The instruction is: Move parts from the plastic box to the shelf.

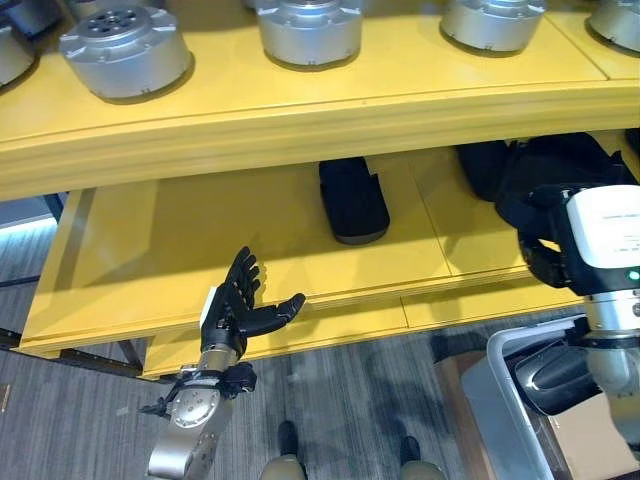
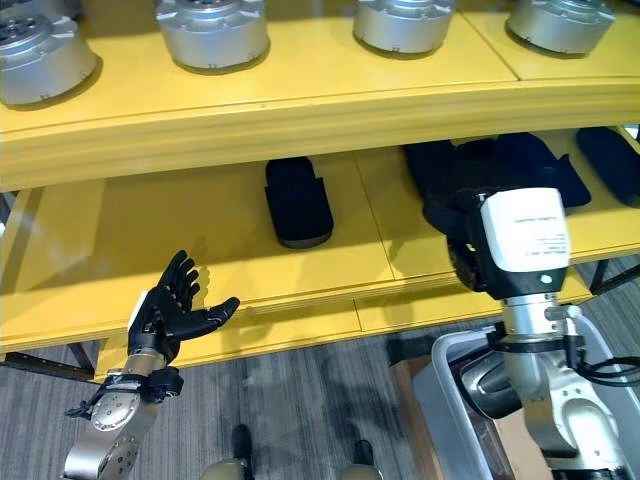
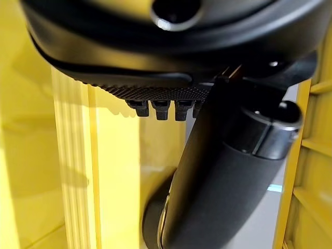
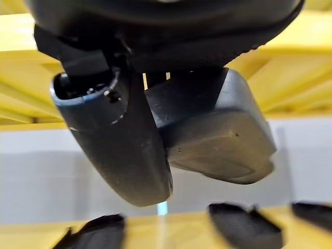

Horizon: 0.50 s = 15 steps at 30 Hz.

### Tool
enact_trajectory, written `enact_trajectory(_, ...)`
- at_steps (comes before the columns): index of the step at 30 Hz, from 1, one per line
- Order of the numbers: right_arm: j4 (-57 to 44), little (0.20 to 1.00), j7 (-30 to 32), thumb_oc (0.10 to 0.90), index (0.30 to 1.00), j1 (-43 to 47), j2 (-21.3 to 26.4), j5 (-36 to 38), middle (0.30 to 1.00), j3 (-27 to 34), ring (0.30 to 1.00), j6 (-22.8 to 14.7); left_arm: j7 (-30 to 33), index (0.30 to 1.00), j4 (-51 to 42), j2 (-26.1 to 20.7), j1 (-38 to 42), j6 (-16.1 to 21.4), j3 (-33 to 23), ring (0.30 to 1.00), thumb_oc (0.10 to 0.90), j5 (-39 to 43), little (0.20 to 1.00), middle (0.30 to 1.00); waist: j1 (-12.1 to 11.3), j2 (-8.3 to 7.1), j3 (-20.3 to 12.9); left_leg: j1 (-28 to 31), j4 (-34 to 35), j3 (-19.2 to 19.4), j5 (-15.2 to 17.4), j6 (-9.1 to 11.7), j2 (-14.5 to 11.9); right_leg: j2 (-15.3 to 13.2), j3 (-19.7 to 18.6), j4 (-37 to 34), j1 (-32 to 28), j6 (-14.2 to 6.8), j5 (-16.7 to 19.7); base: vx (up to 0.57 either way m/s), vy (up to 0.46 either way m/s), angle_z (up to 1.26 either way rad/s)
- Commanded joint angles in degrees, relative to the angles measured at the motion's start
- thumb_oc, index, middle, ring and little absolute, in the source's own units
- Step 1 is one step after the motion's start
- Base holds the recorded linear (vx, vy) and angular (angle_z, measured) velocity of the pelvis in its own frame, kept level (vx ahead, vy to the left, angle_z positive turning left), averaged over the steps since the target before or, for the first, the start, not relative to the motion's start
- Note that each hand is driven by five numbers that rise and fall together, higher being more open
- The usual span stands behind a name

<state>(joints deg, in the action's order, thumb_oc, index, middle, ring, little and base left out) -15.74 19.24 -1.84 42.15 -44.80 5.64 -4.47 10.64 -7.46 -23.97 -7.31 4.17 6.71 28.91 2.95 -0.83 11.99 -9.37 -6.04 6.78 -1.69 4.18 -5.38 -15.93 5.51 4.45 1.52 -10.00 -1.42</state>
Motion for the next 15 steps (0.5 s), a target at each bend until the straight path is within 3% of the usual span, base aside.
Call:
enact_trajectory(1, -1.9, 0.3, 3.8, 0.4, 0.3, 11.1, 0.0, 0.5, 0.3, -0.9, 0.3, 0.0, 0.3, 1.0, -6.6, -4.2, 4.5, 6.9, -3.4, 1.0, 0.9, -1.3, 1.0, 1.0, -0.4, -1.17, -3.6, 2.7, 0.4, 2.5, 4.3, -3.0, -0.1, -4.1, 0.2, 5.5, 2.5, -1.4, 10.7, 0.0, 0.26, -0.19)
enact_trajectory(2, -1.5, 0.3, 3.6, 0.4, 0.3, 11.7, -0.3, 0.7, 0.3, -2.0, 0.3, -0.3, 0.5, 1.0, -6.6, -3.8, 4.5, 6.9, -3.4, 1.0, 0.9, -1.4, 1.0, 1.0, -0.3, -0.47, -3.1, 4.4, 2.7, 3.8, 4.0, -3.3, 0.4, -2.0, 2.7, 7.8, 4.3, -0.9, 8.2, 0.02, 0.25, -0.32)
enact_trajectory(3, -0.9, 0.3, 3.2, 0.4, 0.3, 11.9, -0.2, 0.9, 0.3, -2.4, 0.3, -0.4, 0.2, 1.0, -6.5, -3.3, 4.2, 7.0, -3.5, 1.0, 0.9, -1.2, 1.0, 1.0, 0.5, 0.09, -3.0, 5.8, 5.5, 3.9, 2.8, -3.5, 1.1, 2.1, 1.7, 9.5, 6.6, 0.1, 5.0, 0.12, 0.377, -0.59)
enact_trajectory(4, -1.0, 0.3, 2.7, 0.4, 0.3, 11.5, -0.3, 1.3, 0.3, -2.5, 0.3, -1.3, -0.9, 1.0, -6.2, -2.5, 3.3, 6.5, -3.1, 1.0, 0.9, -1.1, 1.0, 1.0, 1.8, 0.34, -2.7, 8.1, 8.2, 4.7, 1.9, -3.7, 2.2, 9.6, 0.9, 9.8, 8.8, 1.4, 0.5, 0.09, 0.21, -0.56)
enact_trajectory(5, -1.0, 0.3, 2.7, 0.4, 0.3, 11.4, -0.3, 1.3, 0.3, -2.5, 0.3, -1.3, -0.9, 1.0, -6.2, -2.4, 3.3, 6.5, -3.1, 1.0, 0.9, -1.1, 1.0, 1.0, 1.7, 0.37, -2.7, 8.2, 8.4, 4.8, 1.6, -3.6, 2.1, 9.7, 0.8, 9.8, 9.0, 1.5, 0.7, 0.13, 0.183, -0.54)
enact_trajectory(6, -1.7, 0.3, 2.6, 0.4, 0.3, 10.8, -0.3, 1.2, 0.3, -2.1, 0.3, -1.9, -1.6, 1.0, -6.3, -2.0, 2.9, 6.2, -3.2, 1.0, 0.9, -1.3, 1.0, 1.0, 2.1, 0.2, -2.5, 9.8, 10.0, 5.5, 1.5, -3.6, 3.2, 12.7, 1.6, 7.3, 8.5, 3.0, -0.9, 0.03, 0.051, -0.28)
enact_trajectory(8, -2.7, 0.3, 2.4, 0.4, 0.3, 9.6, -0.4, 1.4, 0.3, -1.8, 0.3, -2.5, -1.9, 1.0, -5.8, -1.2, 2.8, 5.8, -2.9, 1.0, 0.9, -1.2, 1.0, 1.0, 2.3, -0.1, -2.8, 10.4, 10.5, 5.5, 1.6, -3.4, 3.7, 13.8, 1.5, 4.0, 6.9, 4.5, -1.1, 0.09, 0.014, -0.09)
enact_trajectory(10, -3.4, 0.3, 2.0, 0.4, 0.3, 7.0, 0.4, 1.0, 0.3, 0.5, 0.3, -2.1, -2.3, 1.0, -5.7, -0.4, 3.0, 5.3, -2.2, 1.0, 0.9, -0.8, 1.0, 1.0, 3.1, 0.16, -3.4, 10.6, 10.3, 4.7, 1.5, -3.1, 3.9, 13.4, 0.1, 2.9, 5.7, 4.3, -0.8, 0.09, -0.049, 0.15)
enact_trajectory(11, -3.7, 0.3, 2.2, 0.4, 0.3, 6.6, 0.9, 0.3, 0.3, 1.1, 0.3, -2.1, -2.3, 1.0, -5.6, 0.1, 3.0, 5.4, -1.8, 1.0, 0.9, -0.2, 1.0, 1.0, 3.8, 0.13, -3.4, 10.8, 10.1, 4.1, 2.0, -2.8, 3.6, 14.5, -1.5, 2.5, 5.1, 4.6, -1.2, 0.05, -0.115, 0.23)
enact_trajectory(13, -4.4, 0.3, 2.7, 0.4, 0.3, 5.1, 1.4, -1.1, 0.3, 3.0, 0.3, -1.9, -2.6, 1.0, -5.4, 0.5, 2.5, 5.2, -2.2, 1.0, 0.9, 0.3, 1.0, 1.0, 4.0, -0.03, -3.9, 10.4, 8.6, 3.8, 2.3, -1.9, 3.1, 14.1, -0.1, 1.0, 3.7, 5.1, -0.9, 0.08, -0.156, 0.44)
enact_trajectory(15, -5.1, 0.3, 2.9, 0.4, 0.3, 4.4, 2.9, -1.8, 0.3, 4.4, 0.3, -2.0, -3.0, 1.0, -5.3, 0.4, 2.6, 5.1, -2.0, 1.0, 0.9, 0.2, 1.0, 1.0, 4.3, -0.62, -3.3, 8.5, -0.7, 4.1, 3.8, -0.7, 2.6, 12.6, 1.0, 0.3, 1.6, 5.5, -0.9, 0.06, -0.179, 0.4)
